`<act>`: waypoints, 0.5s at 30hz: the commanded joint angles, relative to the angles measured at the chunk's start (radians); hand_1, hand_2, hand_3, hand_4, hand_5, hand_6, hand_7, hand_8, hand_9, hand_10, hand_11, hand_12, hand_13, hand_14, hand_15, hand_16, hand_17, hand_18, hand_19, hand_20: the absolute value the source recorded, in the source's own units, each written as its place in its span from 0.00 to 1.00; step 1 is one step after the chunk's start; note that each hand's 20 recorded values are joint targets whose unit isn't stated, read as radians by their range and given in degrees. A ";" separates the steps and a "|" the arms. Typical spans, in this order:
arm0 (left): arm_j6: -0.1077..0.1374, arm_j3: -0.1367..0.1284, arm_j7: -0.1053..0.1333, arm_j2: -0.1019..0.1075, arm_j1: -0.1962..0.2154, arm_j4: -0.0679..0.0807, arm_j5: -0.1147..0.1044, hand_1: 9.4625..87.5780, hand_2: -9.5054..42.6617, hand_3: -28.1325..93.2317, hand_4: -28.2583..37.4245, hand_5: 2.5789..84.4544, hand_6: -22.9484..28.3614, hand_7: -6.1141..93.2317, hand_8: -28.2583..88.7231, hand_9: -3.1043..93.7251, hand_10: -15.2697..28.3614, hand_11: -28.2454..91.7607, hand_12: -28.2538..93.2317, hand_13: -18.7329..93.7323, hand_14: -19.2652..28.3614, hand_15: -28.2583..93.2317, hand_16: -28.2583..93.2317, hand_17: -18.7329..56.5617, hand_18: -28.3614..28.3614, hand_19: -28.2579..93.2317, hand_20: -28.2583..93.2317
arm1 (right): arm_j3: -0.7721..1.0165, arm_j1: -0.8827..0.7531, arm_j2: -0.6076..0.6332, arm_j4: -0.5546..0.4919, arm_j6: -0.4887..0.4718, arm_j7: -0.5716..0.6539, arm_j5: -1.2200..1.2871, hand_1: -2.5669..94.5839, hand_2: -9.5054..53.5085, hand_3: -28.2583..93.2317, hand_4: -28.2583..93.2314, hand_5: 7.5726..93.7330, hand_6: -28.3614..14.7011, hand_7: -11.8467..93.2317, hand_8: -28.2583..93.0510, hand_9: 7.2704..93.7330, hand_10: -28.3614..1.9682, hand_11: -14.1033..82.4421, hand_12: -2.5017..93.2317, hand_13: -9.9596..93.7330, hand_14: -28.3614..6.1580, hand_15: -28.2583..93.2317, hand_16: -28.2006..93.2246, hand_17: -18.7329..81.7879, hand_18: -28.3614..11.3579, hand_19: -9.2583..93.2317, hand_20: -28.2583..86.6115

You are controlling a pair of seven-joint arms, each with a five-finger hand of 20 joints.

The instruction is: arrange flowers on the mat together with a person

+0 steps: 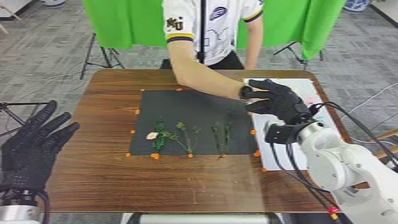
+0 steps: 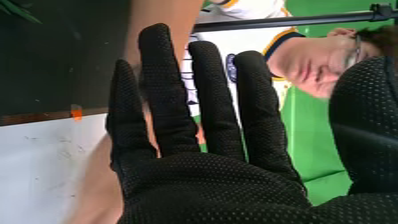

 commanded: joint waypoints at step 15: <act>0.007 0.001 0.006 -0.002 0.017 -0.005 -0.003 0.13 0.32 0.85 0.01 0.36 0.54 0.15 0.17 0.35 0.69 0.37 0.33 0.35 0.86 0.58 0.19 0.13 0.80 0.52 0.37 | 0.000 0.002 0.007 -0.006 0.023 -0.017 0.009 0.28 0.19 0.81 0.00 0.51 0.72 0.25 0.13 0.56 0.50 0.26 0.16 0.57 0.30 0.56 0.33 0.31 0.07 0.60 0.35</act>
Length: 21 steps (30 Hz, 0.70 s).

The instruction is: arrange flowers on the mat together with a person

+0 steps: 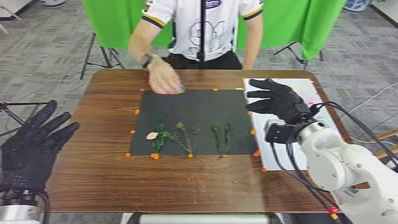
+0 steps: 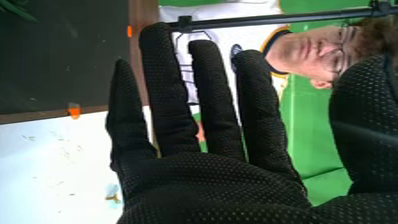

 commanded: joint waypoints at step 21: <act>-0.011 0.002 -0.054 -0.036 -0.013 -0.002 0.034 0.12 0.32 0.86 0.01 0.37 0.55 0.15 0.17 0.35 0.69 0.37 0.33 0.35 0.86 0.58 0.19 0.13 0.80 0.52 0.37 | -0.003 -0.007 0.008 -0.007 0.016 -0.007 0.003 0.28 0.19 0.81 0.00 0.51 0.72 0.25 0.13 0.57 0.50 0.26 0.16 0.57 0.30 0.56 0.33 0.31 0.08 0.60 0.35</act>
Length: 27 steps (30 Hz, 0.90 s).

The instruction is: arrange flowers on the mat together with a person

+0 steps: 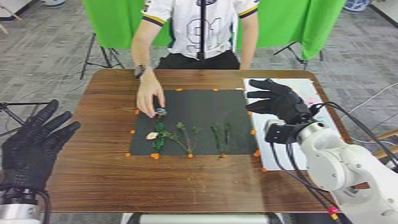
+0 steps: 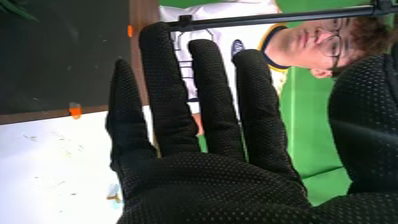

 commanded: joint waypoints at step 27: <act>-0.008 0.000 -0.034 -0.035 -0.002 -0.007 0.029 0.12 0.32 0.85 0.01 0.37 0.55 0.15 0.17 0.35 0.69 0.37 0.33 0.35 0.87 0.58 0.19 0.13 0.80 0.53 0.37 | -0.103 0.124 0.146 0.025 0.301 0.294 -0.536 0.30 0.16 0.82 0.01 0.51 0.71 0.25 0.13 0.54 0.46 0.26 0.16 0.60 0.31 0.59 0.33 0.35 0.06 0.64 0.37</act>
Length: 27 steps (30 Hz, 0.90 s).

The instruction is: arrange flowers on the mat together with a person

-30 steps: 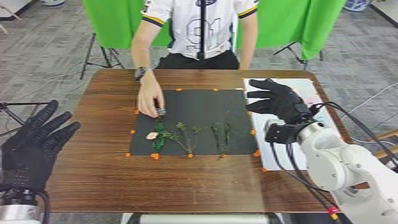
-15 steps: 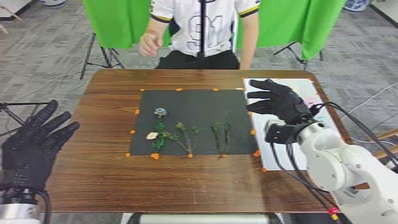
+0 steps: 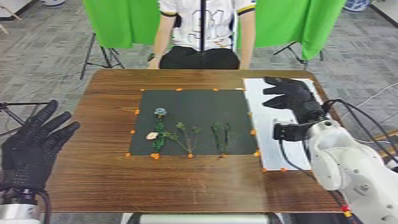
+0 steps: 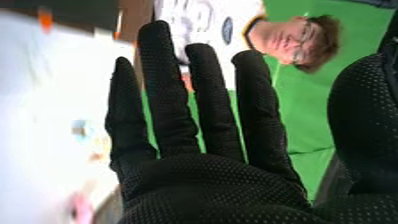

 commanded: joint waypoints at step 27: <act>-0.007 0.000 0.000 -0.015 0.011 -0.006 0.012 0.13 0.32 0.85 0.01 0.37 0.55 0.15 0.17 0.35 0.69 0.37 0.33 0.35 0.87 0.58 0.19 0.13 0.80 0.53 0.37 | -0.237 0.268 0.116 0.248 -0.264 0.795 -0.843 0.40 0.04 0.82 0.03 0.51 0.66 0.23 0.14 0.52 0.31 0.25 0.17 0.65 0.32 0.67 0.30 0.46 0.08 0.80 0.27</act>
